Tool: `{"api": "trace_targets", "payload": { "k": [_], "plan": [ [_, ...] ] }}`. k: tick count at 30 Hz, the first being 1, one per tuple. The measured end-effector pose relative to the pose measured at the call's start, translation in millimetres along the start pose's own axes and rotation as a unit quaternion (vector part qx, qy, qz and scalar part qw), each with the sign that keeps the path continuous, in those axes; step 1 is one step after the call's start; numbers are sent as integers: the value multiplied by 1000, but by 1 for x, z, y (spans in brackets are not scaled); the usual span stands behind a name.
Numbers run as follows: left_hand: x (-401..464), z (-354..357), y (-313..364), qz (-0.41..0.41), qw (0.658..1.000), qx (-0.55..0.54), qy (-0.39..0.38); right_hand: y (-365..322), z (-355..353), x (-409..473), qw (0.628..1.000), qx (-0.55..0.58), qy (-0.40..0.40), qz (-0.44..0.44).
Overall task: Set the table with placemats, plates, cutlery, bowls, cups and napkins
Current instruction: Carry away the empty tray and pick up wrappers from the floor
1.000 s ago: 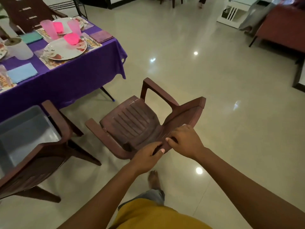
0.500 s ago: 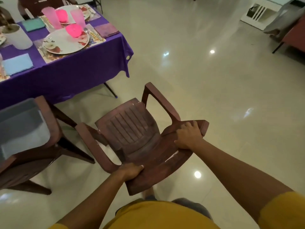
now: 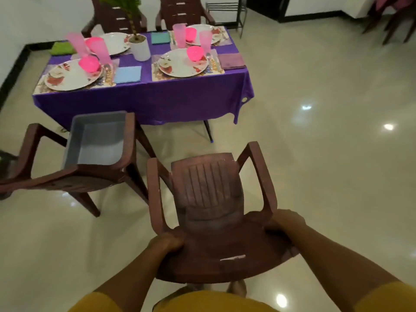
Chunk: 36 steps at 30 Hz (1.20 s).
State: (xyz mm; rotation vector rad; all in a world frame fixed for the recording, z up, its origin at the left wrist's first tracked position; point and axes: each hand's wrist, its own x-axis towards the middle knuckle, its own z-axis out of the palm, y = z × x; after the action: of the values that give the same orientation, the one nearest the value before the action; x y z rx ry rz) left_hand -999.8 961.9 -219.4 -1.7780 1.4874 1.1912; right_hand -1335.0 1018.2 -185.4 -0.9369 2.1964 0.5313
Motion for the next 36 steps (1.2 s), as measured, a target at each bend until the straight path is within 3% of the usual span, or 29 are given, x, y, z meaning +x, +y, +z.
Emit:
{"api": "trace_targets", "payload": {
  "k": [5,12,24,36],
  "plan": [
    [11,1,-10,-36,990,-138,-20,1,-16,4,992,94,-84,-17],
    [-4,6,-10,-57,971,-229,-27,13,-2,19,994,87,-64,-34],
    [-26,-3,6,-21,961,-276,-30,21,-25,23,993,78,-48,-81],
    [20,-125,28,-10,967,-254,14,-68,-99,68,988,98,-50,-109]
  ]
}}
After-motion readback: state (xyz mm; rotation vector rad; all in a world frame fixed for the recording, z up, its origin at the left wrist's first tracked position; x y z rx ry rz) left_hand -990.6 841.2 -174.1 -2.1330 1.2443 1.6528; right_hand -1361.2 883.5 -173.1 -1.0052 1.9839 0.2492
